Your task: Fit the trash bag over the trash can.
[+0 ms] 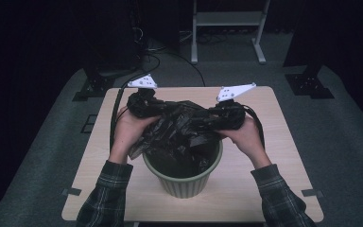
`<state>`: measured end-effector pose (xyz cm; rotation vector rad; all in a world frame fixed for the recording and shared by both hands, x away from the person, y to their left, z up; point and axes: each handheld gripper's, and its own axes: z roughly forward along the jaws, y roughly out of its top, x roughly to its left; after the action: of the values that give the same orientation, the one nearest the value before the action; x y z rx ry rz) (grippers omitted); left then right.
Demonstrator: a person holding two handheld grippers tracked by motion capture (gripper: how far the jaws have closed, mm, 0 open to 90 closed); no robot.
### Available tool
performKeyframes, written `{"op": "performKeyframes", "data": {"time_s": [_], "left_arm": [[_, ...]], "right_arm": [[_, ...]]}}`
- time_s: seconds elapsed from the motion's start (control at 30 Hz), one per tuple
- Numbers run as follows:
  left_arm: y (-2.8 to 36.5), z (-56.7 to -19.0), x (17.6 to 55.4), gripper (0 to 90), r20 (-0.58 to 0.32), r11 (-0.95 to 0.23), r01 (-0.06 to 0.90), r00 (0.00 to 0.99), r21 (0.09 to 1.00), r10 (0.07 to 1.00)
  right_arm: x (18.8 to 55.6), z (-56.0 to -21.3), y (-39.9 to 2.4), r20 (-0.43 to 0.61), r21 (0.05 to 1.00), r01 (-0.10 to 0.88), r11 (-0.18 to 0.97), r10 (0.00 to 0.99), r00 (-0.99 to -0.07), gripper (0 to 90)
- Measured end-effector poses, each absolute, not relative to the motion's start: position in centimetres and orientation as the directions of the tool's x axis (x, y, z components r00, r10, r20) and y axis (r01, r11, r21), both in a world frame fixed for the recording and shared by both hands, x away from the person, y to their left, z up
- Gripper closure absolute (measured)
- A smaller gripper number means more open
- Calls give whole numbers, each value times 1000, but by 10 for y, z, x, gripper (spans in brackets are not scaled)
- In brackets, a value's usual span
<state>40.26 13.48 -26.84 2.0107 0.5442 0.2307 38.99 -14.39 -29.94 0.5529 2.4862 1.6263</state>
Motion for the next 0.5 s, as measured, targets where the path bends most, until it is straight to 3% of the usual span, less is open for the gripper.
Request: {"op": "performKeyframes", "data": {"time_s": [0.5], "left_arm": [[130,-278,404,898,-113,-388,296,896,873,429]], "right_arm": [[401,-306,-122,74,892,239,383,399,-914,625]]}}
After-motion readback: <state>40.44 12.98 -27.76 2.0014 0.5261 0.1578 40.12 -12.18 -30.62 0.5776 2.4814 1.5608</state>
